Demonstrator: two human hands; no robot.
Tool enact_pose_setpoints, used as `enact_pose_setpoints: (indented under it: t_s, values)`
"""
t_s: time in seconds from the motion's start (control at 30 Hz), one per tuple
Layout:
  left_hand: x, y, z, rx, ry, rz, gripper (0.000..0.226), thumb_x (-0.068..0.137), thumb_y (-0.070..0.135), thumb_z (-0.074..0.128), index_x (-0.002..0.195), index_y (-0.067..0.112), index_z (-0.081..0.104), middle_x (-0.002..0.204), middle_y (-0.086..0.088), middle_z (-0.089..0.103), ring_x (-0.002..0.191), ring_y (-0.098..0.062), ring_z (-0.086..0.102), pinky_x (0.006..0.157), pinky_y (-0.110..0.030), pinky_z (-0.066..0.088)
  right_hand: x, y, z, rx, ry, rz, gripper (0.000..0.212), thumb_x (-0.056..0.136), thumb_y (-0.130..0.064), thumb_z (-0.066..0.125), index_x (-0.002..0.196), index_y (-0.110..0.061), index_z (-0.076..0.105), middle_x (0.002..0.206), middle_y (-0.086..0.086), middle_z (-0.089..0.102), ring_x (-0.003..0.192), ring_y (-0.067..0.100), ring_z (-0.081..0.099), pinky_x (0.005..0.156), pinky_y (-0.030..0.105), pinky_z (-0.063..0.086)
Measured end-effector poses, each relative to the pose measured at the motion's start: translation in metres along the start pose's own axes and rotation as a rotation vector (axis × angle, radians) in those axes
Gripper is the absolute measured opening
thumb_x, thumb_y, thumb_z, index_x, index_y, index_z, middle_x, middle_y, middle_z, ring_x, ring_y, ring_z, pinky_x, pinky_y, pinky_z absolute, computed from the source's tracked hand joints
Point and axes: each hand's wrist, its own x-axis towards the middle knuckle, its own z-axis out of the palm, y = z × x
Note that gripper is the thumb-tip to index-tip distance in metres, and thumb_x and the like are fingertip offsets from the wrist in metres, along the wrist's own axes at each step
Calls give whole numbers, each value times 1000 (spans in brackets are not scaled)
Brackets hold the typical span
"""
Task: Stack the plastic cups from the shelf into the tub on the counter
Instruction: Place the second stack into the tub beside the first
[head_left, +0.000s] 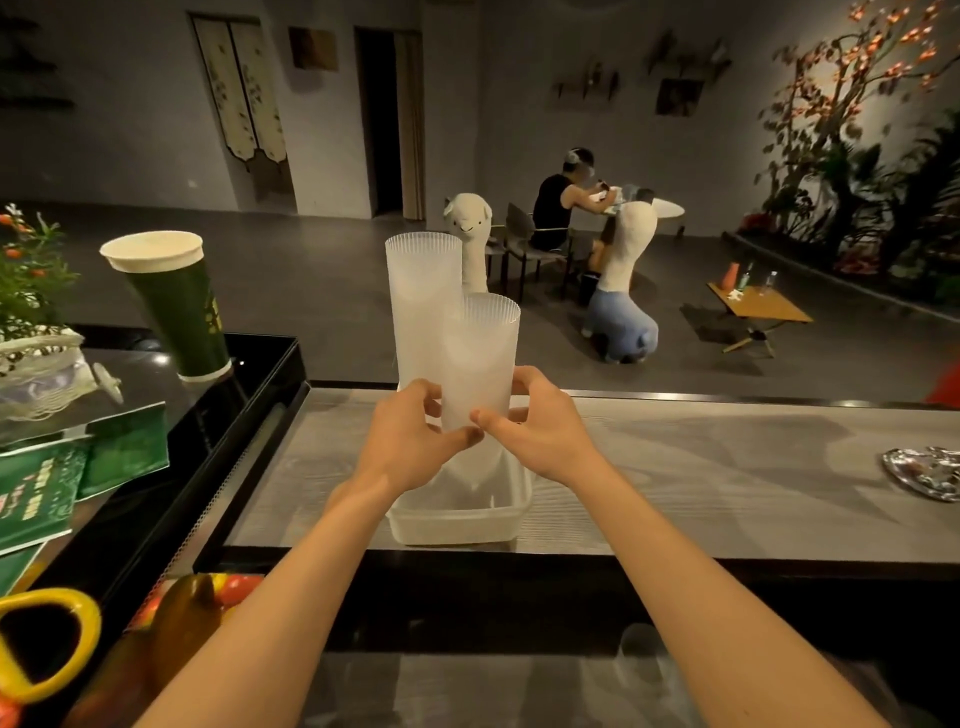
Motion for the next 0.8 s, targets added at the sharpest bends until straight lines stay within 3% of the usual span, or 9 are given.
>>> enact_pose_setpoints:
  t_s: [0.23,0.37,0.43,0.6,0.7,0.8]
  values:
    - [-1,5,0,74,-43,-46,66,75,52,86,126,19,58,115,5,65,97,-14,68,71,-24,51,-2,0,-2,-100,-23,15,65,88,-43,77,143,-21,51,134,-7,63,123,13,57,97,27,46]
    - [-6,19,0,199,-33,-96,87,74,50,86,141,12,46,135,-3,51,111,-20,59,85,-33,50,-12,-1,-10,-204,-44,28,71,89,-42,76,148,-18,46,141,0,56,132,19,50,98,30,44]
    - [-15,31,0,213,38,-101,75,75,40,87,132,15,46,130,-2,45,107,-19,53,82,-33,45,-20,3,-17,-202,-24,54,76,90,-41,76,152,-16,40,146,2,51,135,20,49,103,32,44]
    - [-45,69,16,116,339,291,22,84,15,73,92,17,53,89,4,53,76,-10,49,66,-17,35,-51,14,-49,-164,50,56,61,95,-33,72,149,-18,45,138,2,55,125,18,54,104,38,49]
    - [-66,102,37,9,205,499,24,83,5,73,80,19,54,70,11,50,61,-6,47,57,-12,36,-74,29,-76,-141,100,52,41,96,-29,71,134,-18,57,120,1,62,104,15,60,85,31,51]
    - [-90,126,68,-79,-35,611,21,83,6,74,79,17,57,67,11,54,62,-8,51,57,-15,42,-106,48,-108,-113,147,66,13,98,-22,68,110,-16,69,95,-2,69,83,12,63,73,25,48]
